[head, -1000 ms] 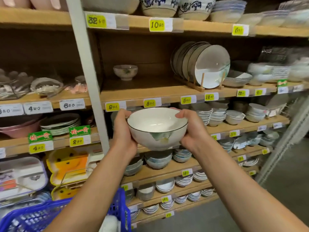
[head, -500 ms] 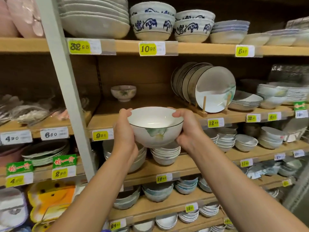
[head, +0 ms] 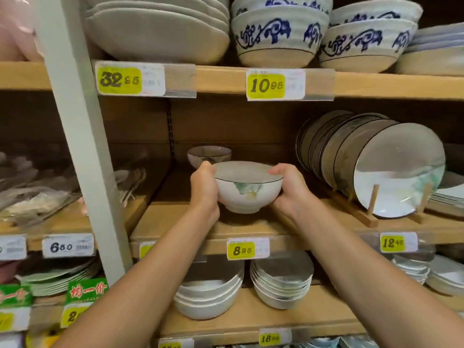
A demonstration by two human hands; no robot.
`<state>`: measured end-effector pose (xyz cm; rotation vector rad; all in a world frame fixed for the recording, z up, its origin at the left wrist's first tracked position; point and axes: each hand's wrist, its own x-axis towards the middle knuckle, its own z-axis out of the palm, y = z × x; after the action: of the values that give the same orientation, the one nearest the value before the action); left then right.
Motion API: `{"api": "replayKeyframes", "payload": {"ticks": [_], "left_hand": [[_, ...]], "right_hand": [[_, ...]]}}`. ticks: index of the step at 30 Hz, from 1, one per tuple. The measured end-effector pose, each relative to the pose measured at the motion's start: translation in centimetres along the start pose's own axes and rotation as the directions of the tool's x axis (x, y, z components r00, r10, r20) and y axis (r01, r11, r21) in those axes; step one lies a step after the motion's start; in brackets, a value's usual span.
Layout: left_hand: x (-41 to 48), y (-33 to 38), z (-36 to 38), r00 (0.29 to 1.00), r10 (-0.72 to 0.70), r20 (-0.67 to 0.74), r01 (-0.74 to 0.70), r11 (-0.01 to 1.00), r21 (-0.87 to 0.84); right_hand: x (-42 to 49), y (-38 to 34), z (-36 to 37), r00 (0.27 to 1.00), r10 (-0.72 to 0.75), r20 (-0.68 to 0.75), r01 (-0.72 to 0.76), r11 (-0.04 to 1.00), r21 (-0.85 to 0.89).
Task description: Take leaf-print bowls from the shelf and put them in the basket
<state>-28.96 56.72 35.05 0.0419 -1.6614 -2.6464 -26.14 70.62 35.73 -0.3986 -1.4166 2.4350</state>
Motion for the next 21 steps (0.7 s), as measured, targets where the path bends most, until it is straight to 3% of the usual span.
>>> {"api": "replayKeyframes", "payload": {"ticks": [7,14,18,21], "left_hand": [[4.8,-1.6,-0.1,0.994,-0.11,-0.006,0.109,0.975,0.195],[5.4,-2.6,-0.5,0.998,-0.054,-0.044,0.062,0.97,0.235],[5.4,-2.8,-0.9,0.998,-0.051,-0.023,0.055,0.971,0.234],[4.8,-2.7,-0.9,0.988,0.007,-0.152,0.035,0.962,0.271]], "right_hand": [[4.6,1.1,0.0,0.996,0.089,0.015,-0.089,0.996,-0.022],[6.2,2.3,-0.3,0.993,0.113,0.015,-0.113,0.993,-0.025],[6.7,2.1,-1.1,0.99,0.119,0.077,-0.107,0.984,-0.143],[7.4,0.5,-1.6,0.976,0.145,0.161,-0.086,0.942,-0.325]]}}
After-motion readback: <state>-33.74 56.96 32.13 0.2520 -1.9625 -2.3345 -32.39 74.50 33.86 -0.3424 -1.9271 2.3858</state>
